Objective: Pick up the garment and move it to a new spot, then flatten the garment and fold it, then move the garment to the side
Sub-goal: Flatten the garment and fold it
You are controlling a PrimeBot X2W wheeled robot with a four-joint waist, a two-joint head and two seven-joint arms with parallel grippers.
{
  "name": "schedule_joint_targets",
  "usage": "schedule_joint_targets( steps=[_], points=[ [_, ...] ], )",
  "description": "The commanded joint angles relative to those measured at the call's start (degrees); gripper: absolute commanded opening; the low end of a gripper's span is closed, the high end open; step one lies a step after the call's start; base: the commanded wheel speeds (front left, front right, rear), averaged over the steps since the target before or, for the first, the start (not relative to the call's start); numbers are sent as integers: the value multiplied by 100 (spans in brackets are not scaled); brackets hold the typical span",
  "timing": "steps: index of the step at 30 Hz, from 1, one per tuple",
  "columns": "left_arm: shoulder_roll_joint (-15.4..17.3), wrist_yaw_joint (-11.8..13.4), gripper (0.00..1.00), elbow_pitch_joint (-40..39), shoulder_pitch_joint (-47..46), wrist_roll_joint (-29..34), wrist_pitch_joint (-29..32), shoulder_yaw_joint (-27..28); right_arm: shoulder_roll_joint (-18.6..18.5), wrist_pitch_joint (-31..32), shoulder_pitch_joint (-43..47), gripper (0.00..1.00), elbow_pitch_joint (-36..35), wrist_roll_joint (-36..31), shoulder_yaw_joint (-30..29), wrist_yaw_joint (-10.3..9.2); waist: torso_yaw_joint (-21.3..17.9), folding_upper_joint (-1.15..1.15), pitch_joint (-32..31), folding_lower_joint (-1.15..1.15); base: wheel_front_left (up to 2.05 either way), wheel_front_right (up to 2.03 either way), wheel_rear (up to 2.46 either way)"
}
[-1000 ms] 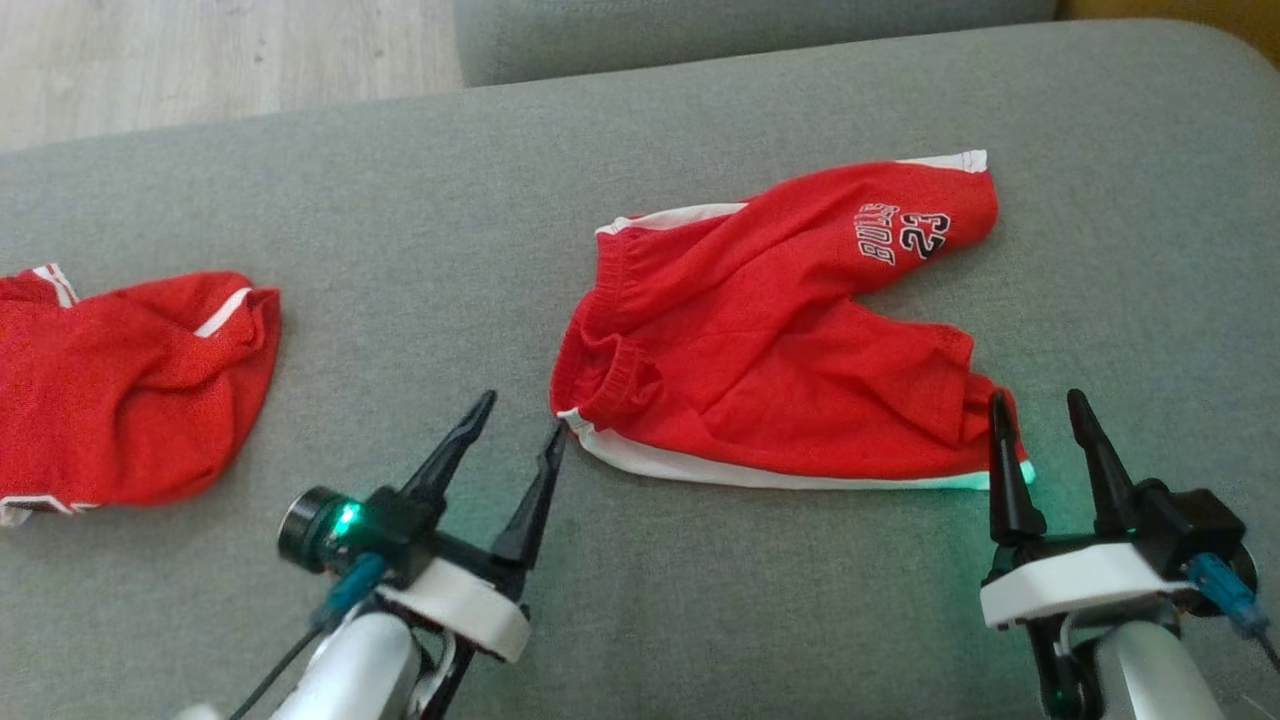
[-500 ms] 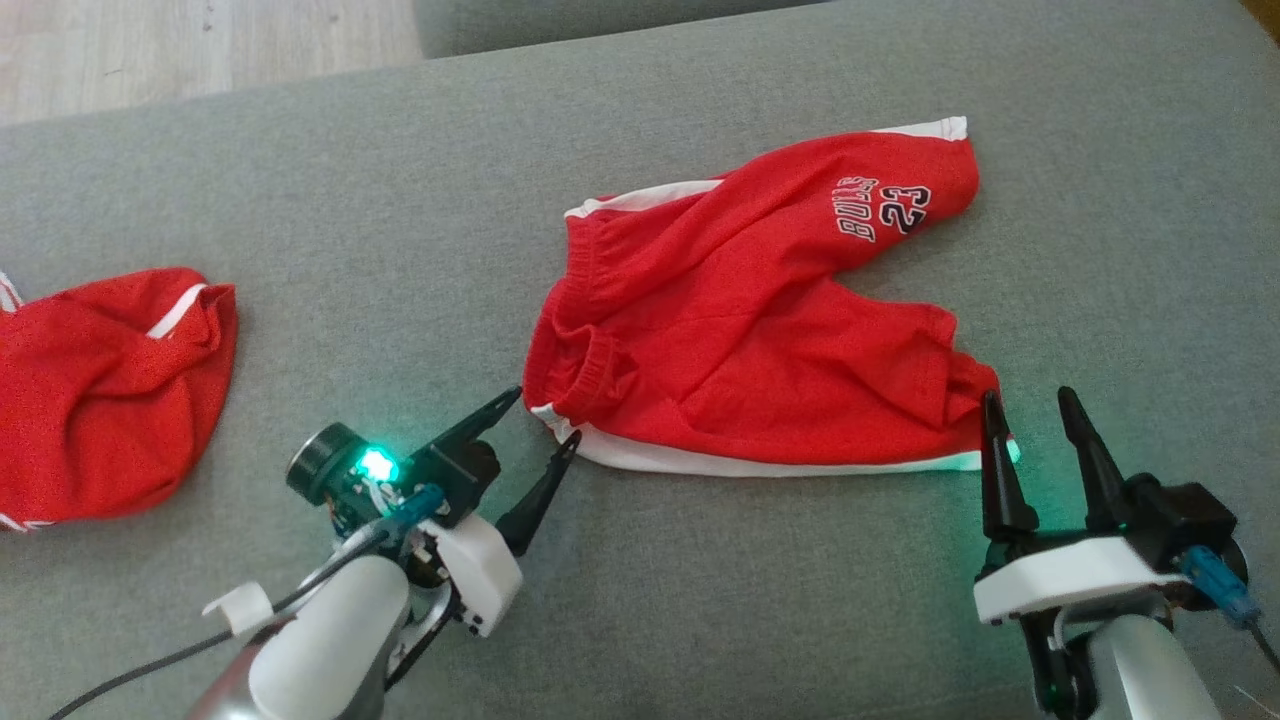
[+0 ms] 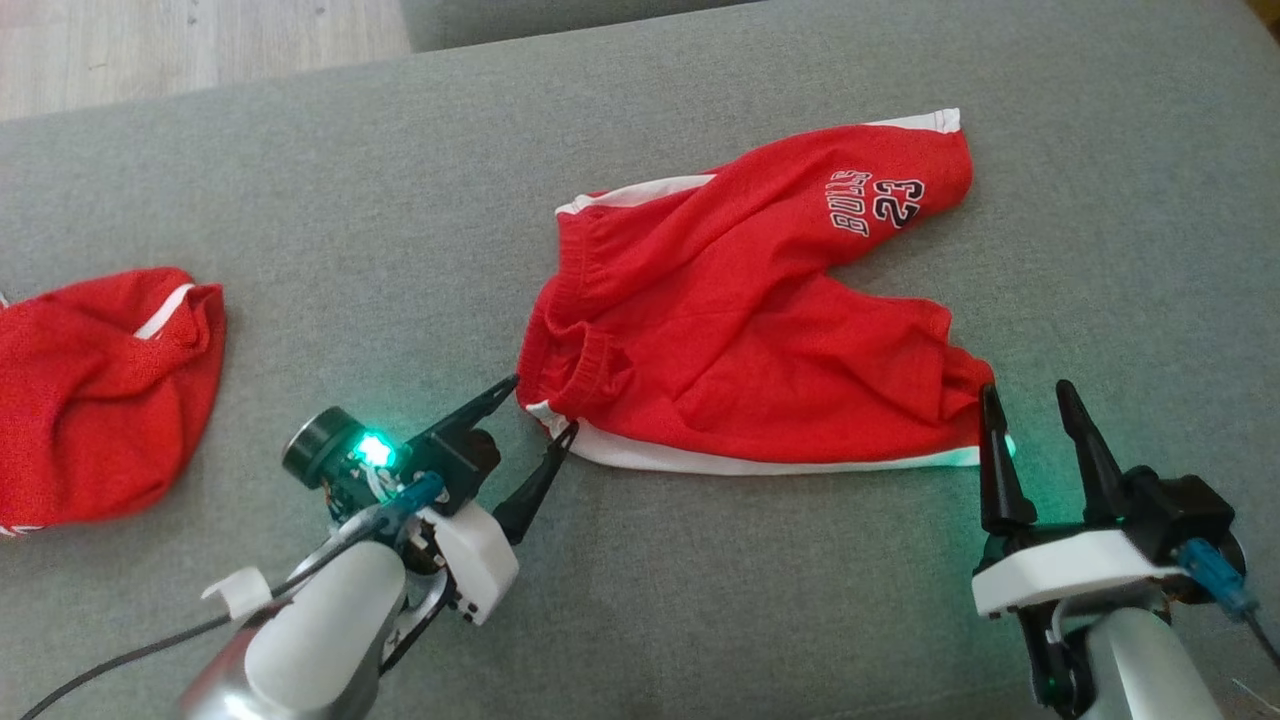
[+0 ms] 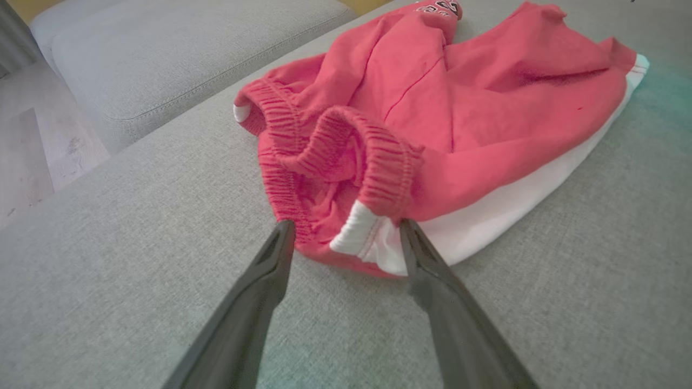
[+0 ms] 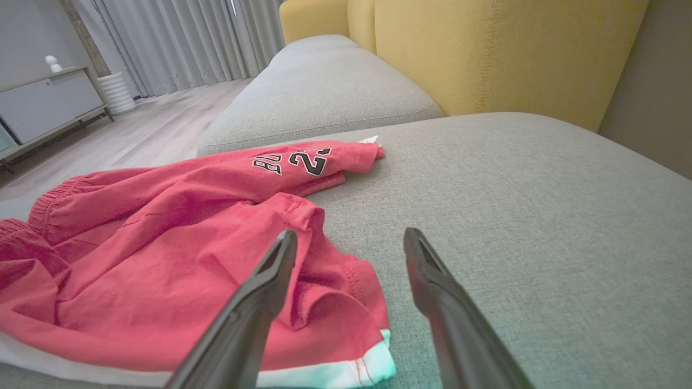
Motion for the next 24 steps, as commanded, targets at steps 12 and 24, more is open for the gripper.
schedule_joint_targets(
  steps=[12, 24],
  points=[
    [160, -27, 0, -129, -406, -235, -108, 19, -26, -35, -186, 100, 71, -48, 159, 39, -5, 0, 57, 0, 0, 0, 0],
    [156, 150, 0, -231, -243, -427, -249, 108, -26, 11, -203, 100, 891, -432, 169, 39, -6, 0, -54, 0, 0, 0, 0]
  ],
)
